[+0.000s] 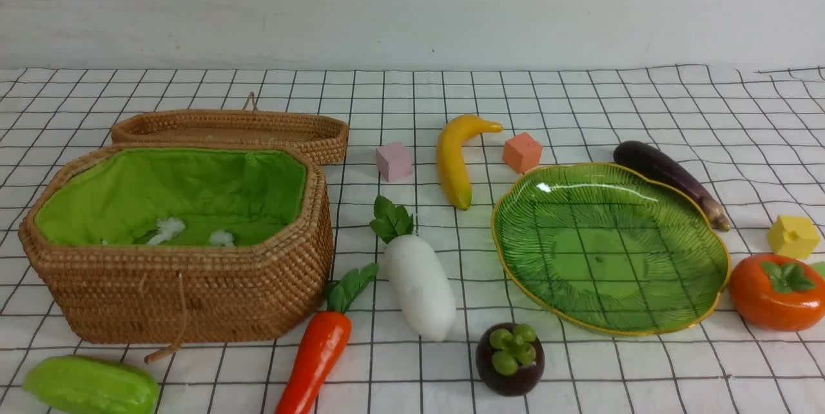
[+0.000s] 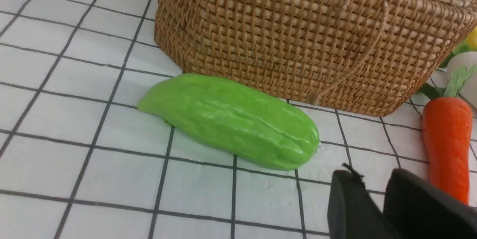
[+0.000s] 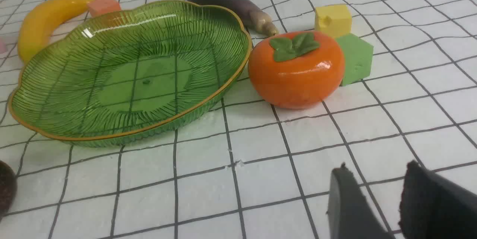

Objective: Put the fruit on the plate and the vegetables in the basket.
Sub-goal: Take a chayote with your left arm and place it on the basket on the left.

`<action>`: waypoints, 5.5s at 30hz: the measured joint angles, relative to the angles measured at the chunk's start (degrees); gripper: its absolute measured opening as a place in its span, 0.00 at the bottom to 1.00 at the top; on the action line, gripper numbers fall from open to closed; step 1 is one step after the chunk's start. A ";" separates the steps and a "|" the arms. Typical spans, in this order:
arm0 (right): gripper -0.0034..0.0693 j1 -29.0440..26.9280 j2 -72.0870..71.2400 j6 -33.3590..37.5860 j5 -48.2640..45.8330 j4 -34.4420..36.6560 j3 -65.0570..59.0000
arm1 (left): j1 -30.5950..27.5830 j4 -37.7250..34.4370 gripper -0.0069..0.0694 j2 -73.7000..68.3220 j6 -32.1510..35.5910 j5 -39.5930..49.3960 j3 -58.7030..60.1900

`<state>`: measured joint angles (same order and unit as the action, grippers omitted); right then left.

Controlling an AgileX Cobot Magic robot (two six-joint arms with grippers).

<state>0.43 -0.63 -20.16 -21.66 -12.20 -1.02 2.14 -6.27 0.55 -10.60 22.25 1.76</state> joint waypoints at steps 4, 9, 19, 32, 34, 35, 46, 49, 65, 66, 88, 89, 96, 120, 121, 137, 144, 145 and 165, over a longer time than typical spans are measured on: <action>0.38 0.00 0.00 0.00 0.00 0.00 0.00 | 0.00 0.00 0.29 0.00 0.00 0.00 0.00; 0.38 0.00 0.00 0.00 0.00 0.00 0.00 | 0.00 0.00 0.29 0.00 0.00 0.00 0.00; 0.38 0.00 0.00 0.00 0.00 0.00 0.00 | 0.00 0.00 0.31 0.00 0.00 0.00 0.00; 0.38 0.00 0.00 0.00 0.00 0.00 0.00 | 0.00 -27.29 0.31 0.00 -10.61 -18.33 0.00; 0.38 0.00 0.00 0.00 0.00 0.00 0.00 | 0.00 -34.00 0.31 0.00 -11.46 -21.14 0.00; 0.38 0.00 0.00 0.00 0.00 0.00 0.00 | 0.00 -36.64 0.30 0.00 -11.23 -21.21 -0.25; 0.38 0.00 0.00 0.00 0.00 0.00 0.00 | 0.15 -26.30 0.07 -15.07 6.66 10.04 -25.17; 0.38 0.00 0.00 0.00 0.00 0.00 0.00 | 0.15 -18.90 0.07 -24.33 7.86 15.85 -30.68; 0.38 0.00 0.00 -2.47 2.30 5.12 -0.20 | 0.15 -14.22 0.07 -45.61 15.59 30.73 -40.03; 0.38 0.00 0.00 -4.39 3.48 8.23 -0.34 | 0.31 -15.42 0.07 -45.61 18.62 31.92 -40.03; 0.26 23.33 17.63 11.29 -32.49 27.91 41.73 | 4.72 -25.33 0.07 -50.83 39.63 39.57 -46.87; 0.26 25.09 19.64 12.92 -35.00 27.97 44.08 | 4.72 -25.33 0.07 -51.05 40.88 39.97 -47.33; 0.26 34.06 29.01 26.02 -45.99 28.45 59.22 | 9.59 -22.21 0.07 -52.66 58.06 46.13 -49.86; 0.28 34.58 29.46 38.89 -42.06 28.03 52.14 | 13.28 10.03 0.07 -59.86 52.85 40.53 -40.85; 0.28 34.58 29.46 39.02 -42.06 28.03 52.14 | 12.23 10.03 0.07 -61.17 53.24 39.50 -40.85; 0.30 34.58 29.46 39.43 -41.84 28.65 51.82 | 3.48 10.43 0.60 -72.81 68.18 25.57 -40.85; 0.30 34.58 29.46 39.43 -41.84 28.72 51.82 | 3.43 10.43 0.92 -73.95 71.39 19.57 -40.85; 0.30 34.58 29.46 39.43 -41.84 28.72 51.82 | 3.43 10.43 0.92 -74.01 71.72 19.37 -40.85; 0.30 34.58 29.46 39.38 -41.98 30.69 51.71 | 3.43 11.16 0.84 -81.57 83.39 11.58 -40.85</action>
<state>35.02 28.83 19.22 -63.64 18.48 50.69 5.56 4.89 -81.02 72.80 33.84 -39.09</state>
